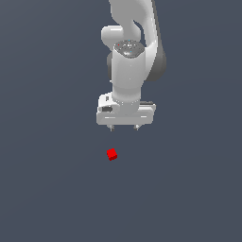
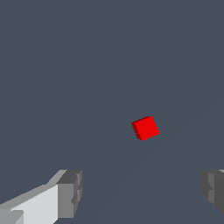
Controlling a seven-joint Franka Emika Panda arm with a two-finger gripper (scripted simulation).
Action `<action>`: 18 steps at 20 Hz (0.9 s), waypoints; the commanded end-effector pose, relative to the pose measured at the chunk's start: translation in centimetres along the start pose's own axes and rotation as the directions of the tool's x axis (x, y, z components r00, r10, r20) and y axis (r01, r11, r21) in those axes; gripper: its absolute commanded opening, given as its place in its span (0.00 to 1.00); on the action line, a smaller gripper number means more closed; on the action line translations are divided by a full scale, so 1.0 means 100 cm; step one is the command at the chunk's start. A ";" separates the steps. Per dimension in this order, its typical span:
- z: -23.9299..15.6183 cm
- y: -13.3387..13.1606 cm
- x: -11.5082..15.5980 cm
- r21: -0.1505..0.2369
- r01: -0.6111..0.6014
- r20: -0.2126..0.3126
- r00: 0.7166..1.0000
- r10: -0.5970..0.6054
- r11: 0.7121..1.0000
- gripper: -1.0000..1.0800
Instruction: Pick up the red cube and move it to a goal position.
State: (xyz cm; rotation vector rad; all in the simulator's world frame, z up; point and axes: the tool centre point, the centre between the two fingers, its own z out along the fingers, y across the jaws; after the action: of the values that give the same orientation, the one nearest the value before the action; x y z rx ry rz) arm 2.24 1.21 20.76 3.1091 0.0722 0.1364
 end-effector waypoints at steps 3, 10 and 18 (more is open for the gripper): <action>0.001 0.000 0.000 0.000 0.002 0.000 1.000 -0.002 1.000 0.96; 0.020 0.006 0.000 0.006 0.040 0.008 0.999 -0.040 0.999 0.96; 0.073 0.022 0.001 0.022 0.143 0.028 0.989 -0.144 0.989 0.96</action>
State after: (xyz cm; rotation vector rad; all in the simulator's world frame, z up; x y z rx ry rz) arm 3.00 -0.80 14.83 3.1109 0.2613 0.0955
